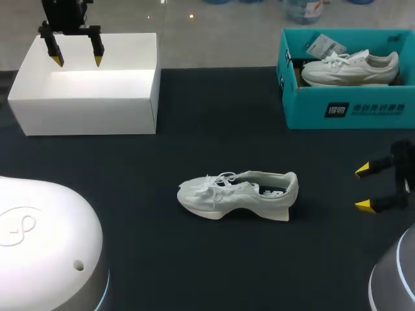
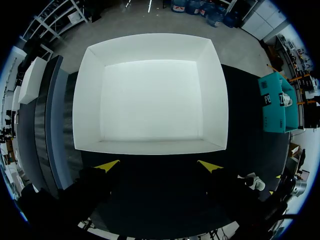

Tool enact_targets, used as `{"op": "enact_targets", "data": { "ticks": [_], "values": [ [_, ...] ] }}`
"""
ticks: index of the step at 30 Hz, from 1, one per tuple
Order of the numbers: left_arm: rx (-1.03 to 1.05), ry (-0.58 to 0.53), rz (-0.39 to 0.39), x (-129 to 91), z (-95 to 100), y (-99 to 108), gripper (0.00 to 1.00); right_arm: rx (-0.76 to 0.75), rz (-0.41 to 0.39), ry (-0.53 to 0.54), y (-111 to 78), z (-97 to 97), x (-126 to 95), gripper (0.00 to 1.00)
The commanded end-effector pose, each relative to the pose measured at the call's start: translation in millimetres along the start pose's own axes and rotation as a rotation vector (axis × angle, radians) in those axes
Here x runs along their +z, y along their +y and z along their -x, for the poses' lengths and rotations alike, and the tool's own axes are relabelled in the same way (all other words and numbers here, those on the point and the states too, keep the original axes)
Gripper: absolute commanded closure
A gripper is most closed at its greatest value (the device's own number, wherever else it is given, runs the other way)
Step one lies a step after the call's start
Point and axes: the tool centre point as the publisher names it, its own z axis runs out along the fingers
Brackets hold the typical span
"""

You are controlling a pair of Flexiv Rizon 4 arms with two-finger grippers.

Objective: Take the shoe out of the shoebox, open the shoe tongue, remove and reinsert the insole, then place the shoe into the shoebox

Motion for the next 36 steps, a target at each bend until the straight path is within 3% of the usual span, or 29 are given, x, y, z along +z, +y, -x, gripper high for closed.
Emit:
{"op": "enact_targets", "data": {
  "ticks": [1, 7, 20, 36],
  "values": [
    [0.0, 0.0, 0.0, 0, 0.0, 0, 0.0, 0.0, -0.001, -0.001, 0.1, -0.2, 1, 0.0],
    [0.0, 0.0, 0.0, 0, 0.0, 0, 0.0, 0.0, -0.001, -0.001, 0.1, -0.2, 1, 0.0],
    [0.0, 0.0, 0.0, 0, 0.0, 0, 0.0, -0.134, 0.098, 0.047, 14.1, 8.2, 77, 0.0],
    [0.0, 0.0, 0.0, 0, 0.0, 0, 0.0, -0.178, 0.161, 0.055, 28.0, 12.4, 114, 0.0]
  ]
}}
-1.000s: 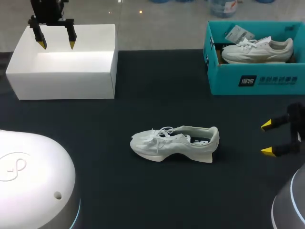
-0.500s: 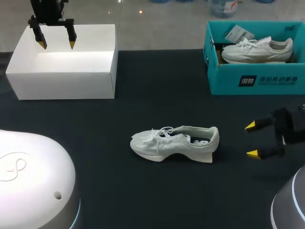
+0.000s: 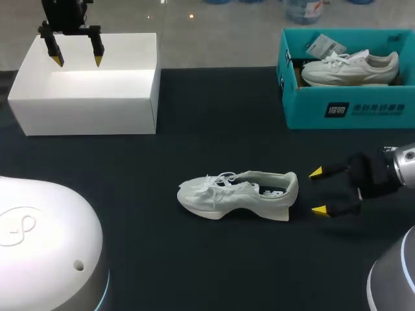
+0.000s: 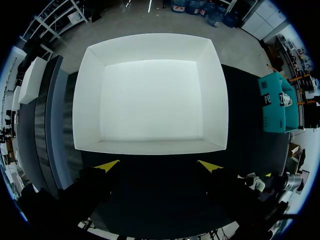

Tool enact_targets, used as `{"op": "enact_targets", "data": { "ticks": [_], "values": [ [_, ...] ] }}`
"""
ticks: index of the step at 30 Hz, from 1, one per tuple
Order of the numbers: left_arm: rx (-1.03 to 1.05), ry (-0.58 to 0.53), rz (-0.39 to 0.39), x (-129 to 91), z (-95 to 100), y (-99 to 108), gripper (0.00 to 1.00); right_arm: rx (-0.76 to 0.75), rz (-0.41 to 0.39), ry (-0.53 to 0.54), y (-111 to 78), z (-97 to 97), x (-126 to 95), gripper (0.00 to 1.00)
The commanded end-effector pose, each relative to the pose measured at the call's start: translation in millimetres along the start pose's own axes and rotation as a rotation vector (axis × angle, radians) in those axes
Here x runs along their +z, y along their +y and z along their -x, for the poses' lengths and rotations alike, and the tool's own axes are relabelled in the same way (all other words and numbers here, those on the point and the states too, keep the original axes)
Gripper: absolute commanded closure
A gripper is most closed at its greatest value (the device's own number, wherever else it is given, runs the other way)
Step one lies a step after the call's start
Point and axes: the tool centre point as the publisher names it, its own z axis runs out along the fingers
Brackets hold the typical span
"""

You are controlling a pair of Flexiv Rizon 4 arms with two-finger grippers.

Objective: Take the shoe out of the shoebox, open the shoe tongue, remove and reinsert the insole, then place the shoe into the shoebox

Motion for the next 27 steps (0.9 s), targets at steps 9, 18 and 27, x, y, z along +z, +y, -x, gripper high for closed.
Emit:
{"op": "enact_targets", "data": {
  "ticks": [9, 18, 27],
  "values": [
    [0.0, 0.0, 0.0, 0, 0.0, 0, 0.0, -0.006, 0.063, -0.006, 4.4, 11.7, 30, 0.0],
    [0.0, 0.0, 0.0, 0, 0.0, 0, 0.0, -0.011, 0.085, 0.0, 18.7, 5.8, 44, 0.0],
    [0.0, 0.0, 0.0, 0, 0.0, 0, 0.0, 0.002, 0.107, -0.006, 20.9, -4.2, 57, 0.0]
  ]
}}
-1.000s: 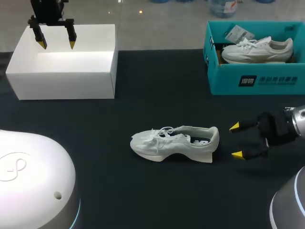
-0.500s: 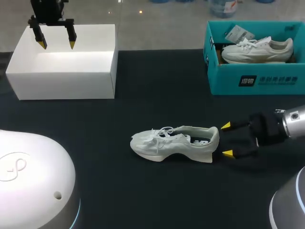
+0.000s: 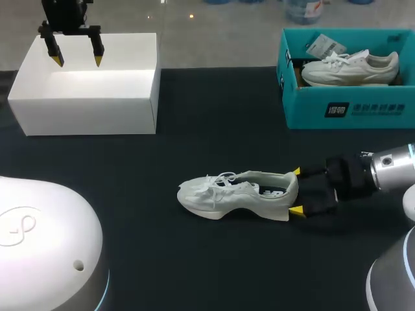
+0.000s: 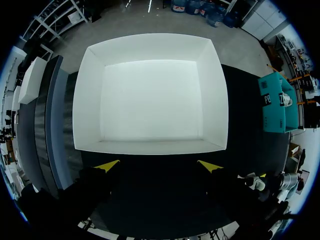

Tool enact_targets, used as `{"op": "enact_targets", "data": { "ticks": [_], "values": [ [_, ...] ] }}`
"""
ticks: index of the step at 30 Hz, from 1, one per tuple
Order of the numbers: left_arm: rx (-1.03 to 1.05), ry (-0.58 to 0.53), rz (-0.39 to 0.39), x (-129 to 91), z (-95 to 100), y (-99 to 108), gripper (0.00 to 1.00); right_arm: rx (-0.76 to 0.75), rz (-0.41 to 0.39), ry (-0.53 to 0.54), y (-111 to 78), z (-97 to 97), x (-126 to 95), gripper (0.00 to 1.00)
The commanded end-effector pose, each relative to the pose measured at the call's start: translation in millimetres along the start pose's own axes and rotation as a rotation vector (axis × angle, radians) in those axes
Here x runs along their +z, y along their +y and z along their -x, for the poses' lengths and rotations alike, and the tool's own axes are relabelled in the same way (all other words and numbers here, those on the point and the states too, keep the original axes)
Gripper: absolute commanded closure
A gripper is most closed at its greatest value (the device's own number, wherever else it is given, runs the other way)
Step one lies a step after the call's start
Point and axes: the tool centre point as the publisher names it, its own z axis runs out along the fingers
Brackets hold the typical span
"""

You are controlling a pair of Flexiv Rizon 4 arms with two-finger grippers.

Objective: Take the shoe out of the shoebox, open the shoe tongue, remove and reinsert the insole, then place the shoe into the shoebox

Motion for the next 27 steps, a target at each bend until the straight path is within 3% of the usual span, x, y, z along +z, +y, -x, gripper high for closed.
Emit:
{"op": "enact_targets", "data": {
  "ticks": [1, 13, 23, 24, 25, 27],
  "values": [
    [0.0, 0.0, 0.0, 0, 0.0, 0, 0.0, 0.003, 0.003, -0.011, -2.7, -4.4, 9, 0.0],
    [0.0, 0.0, 0.0, 0, 0.0, 0, 0.0, 0.002, 0.035, 0.002, -11.6, 2.4, 31, 0.0],
    [0.0, 0.0, 0.0, 0, 0.0, 0, 0.0, 0.001, 0.041, 0.011, -16.3, 6.2, 35, 0.0],
    [0.0, 0.0, 0.0, 0, 0.0, 0, 0.0, 0.001, 0.041, 0.011, -16.3, 6.2, 35, 0.53],
    [0.0, 0.0, 0.0, 0, 0.0, 0, 0.0, 0.003, 0.041, 0.008, -17.2, 5.3, 34, 1.0],
    [0.0, 0.0, 0.0, 0, 0.0, 0, 0.0, 0.002, 0.043, 0.004, -18.1, 4.4, 34, 1.0]
  ]
}}
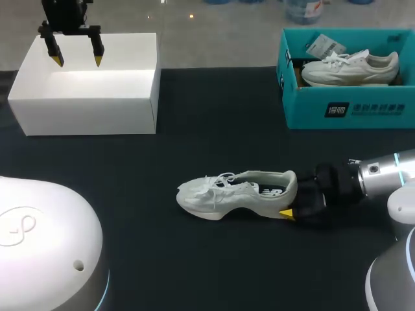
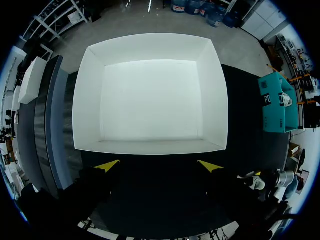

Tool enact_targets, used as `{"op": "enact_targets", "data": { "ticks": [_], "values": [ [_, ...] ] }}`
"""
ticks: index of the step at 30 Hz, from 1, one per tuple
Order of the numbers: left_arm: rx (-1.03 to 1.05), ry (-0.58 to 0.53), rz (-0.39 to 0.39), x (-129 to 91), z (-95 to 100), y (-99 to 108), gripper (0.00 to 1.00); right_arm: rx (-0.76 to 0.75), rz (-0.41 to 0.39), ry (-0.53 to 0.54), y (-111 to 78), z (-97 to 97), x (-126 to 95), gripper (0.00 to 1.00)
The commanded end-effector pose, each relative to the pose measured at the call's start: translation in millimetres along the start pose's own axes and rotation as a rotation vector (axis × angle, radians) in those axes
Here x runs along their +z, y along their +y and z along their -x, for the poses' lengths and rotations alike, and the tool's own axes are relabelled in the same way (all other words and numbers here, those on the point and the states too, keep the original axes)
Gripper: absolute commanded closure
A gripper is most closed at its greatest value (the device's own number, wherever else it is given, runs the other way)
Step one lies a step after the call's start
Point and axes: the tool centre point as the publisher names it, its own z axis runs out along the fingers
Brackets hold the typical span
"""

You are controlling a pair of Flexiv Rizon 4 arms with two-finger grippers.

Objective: Take the shoe out of the shoebox, open the shoe tongue, remove and reinsert the insole, then place the shoe into the shoebox

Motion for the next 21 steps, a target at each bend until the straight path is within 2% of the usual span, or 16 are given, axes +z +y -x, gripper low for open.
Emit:
{"op": "enact_targets", "data": {
  "ticks": [1, 15, 17, 19, 21],
  "values": [
    [0.0, 0.0, 0.0, 0, 0.0, 0, 0.0, -0.001, 0.002, -0.009, -3.5, -0.1, 2, 1.0],
    [0.0, 0.0, 0.0, 0, 0.0, 0, 0.0, 0.009, 0.018, -0.01, -3.9, -0.5, 4, 1.0],
    [0.041, -0.007, -0.049, -7, -18.4, 22, 0.0, 0.009, 0.018, -0.01, -3.9, -0.5, 4, 1.0],
    [0.066, 0.006, -0.046, -14, -40.4, 51, 0.0, 0.009, 0.018, -0.01, -3.9, -0.5, 4, 1.0],
    [0.08, 0.019, -0.061, -19, -52.7, 72, 0.0, 0.009, 0.018, -0.01, -3.9, -0.5, 4, 1.0]
  ]
}}
